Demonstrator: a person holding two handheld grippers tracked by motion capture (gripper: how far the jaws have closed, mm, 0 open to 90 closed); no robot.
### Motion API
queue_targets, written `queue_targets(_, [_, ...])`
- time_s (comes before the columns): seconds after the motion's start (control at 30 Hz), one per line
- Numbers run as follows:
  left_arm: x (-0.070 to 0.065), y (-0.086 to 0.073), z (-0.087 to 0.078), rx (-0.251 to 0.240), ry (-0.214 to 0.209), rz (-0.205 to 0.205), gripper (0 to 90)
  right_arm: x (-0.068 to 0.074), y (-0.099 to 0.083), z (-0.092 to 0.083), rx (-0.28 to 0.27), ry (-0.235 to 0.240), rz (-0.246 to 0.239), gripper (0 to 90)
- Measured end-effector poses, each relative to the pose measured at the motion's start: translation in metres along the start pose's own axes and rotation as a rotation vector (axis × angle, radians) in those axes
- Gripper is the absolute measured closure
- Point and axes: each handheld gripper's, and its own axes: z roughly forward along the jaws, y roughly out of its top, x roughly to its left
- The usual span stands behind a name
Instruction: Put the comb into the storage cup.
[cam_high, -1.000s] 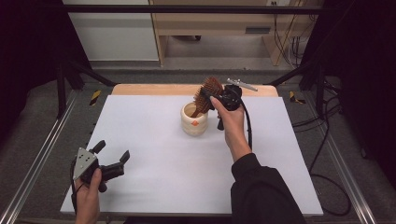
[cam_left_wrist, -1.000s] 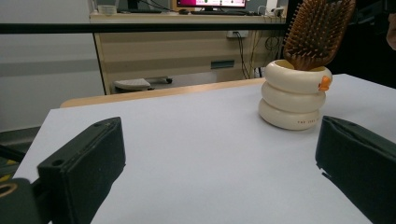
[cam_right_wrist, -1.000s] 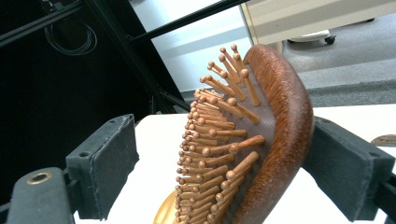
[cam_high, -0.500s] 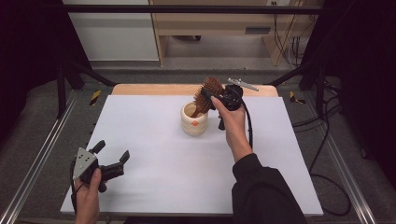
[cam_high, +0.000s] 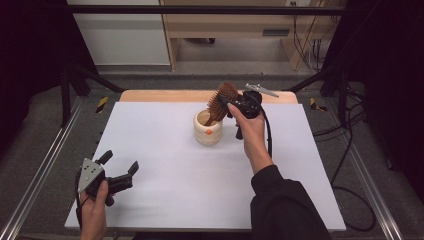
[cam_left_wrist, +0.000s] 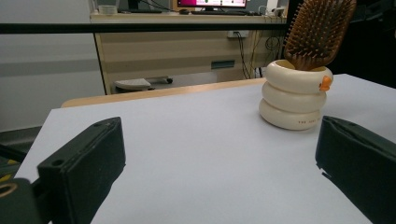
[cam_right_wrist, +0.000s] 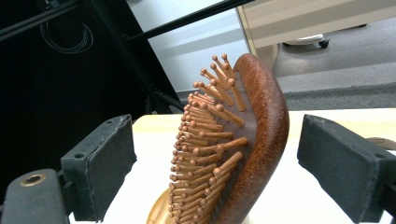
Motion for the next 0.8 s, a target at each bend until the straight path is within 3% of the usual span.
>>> queue_targets(0.8, [0.0000,0.0001,0.0004,0.002,-0.002,0.005,1.8,-0.0049,0.0048,-0.0086,-0.002,-0.020,-0.022,10.8])
